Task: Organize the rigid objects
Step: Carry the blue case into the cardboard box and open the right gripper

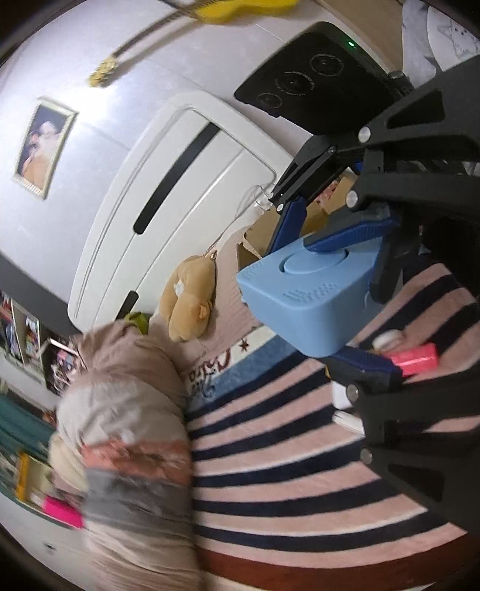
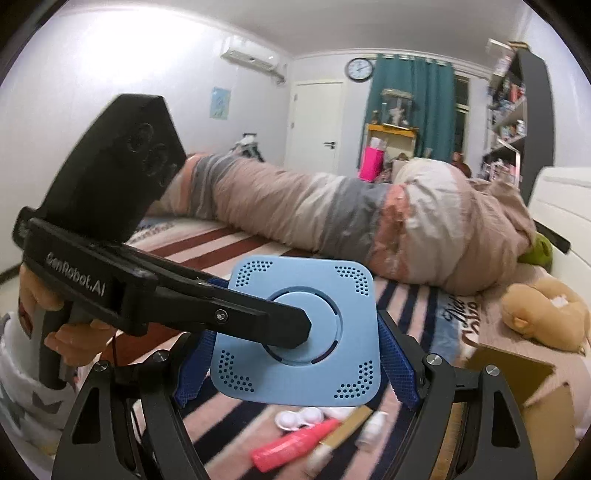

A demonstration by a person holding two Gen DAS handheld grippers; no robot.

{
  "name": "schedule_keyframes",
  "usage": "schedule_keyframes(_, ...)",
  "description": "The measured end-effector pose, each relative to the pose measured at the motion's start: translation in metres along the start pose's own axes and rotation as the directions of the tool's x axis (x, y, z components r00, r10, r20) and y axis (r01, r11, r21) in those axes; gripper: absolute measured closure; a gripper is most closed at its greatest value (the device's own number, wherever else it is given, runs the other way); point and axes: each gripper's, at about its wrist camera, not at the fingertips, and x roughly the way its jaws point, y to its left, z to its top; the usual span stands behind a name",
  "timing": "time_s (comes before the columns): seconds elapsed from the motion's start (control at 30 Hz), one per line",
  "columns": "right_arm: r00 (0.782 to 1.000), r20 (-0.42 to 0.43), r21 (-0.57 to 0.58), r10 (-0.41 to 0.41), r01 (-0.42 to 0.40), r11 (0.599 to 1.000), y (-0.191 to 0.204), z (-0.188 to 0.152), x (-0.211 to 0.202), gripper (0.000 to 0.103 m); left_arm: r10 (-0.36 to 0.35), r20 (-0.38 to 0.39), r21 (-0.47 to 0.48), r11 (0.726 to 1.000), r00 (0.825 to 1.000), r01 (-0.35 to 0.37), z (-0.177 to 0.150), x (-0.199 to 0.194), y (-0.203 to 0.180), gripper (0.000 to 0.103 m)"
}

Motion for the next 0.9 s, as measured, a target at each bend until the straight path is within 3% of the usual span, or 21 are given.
schedule_keyframes(0.1,0.999,0.011,0.054,-0.034,0.033,0.998,-0.030,-0.008,-0.021,0.025,0.012,-0.035,0.076,0.997,0.999,-0.009,0.012,0.025,-0.034,0.068)
schedule_keyframes(0.37,0.991,-0.054,0.242,-0.125,0.134,0.961,-0.121,-0.047,-0.063,0.025,0.019,-0.186,0.212,0.977,0.982,0.021,0.030,0.123,-0.107,0.069)
schedule_keyframes(0.57,0.976,-0.165,0.307,-0.142,0.188,0.933,-0.165,-0.078,-0.069,0.025,0.045,-0.324,0.247,0.968,0.945,0.038,0.026,0.191,-0.128,0.069)
schedule_keyframes(0.73,0.962,-0.227,0.299,-0.152,0.217,0.929,-0.177,-0.094,-0.067,0.024,0.082,-0.376,0.264,0.964,0.923,0.022,0.018,0.214,-0.130,0.069)
schedule_keyframes(0.8,0.955,-0.243,0.281,-0.171,0.238,0.930,-0.177,-0.096,-0.066,0.021,0.126,-0.381,0.290,0.957,0.916,-0.010,0.016,0.220,-0.130,0.062)
schedule_keyframes(0.9,0.947,-0.262,0.278,-0.184,0.256,0.926,-0.178,-0.099,-0.062,0.008,0.159,-0.374,0.315,0.948,0.914,-0.037,0.016,0.224,-0.130,0.049)
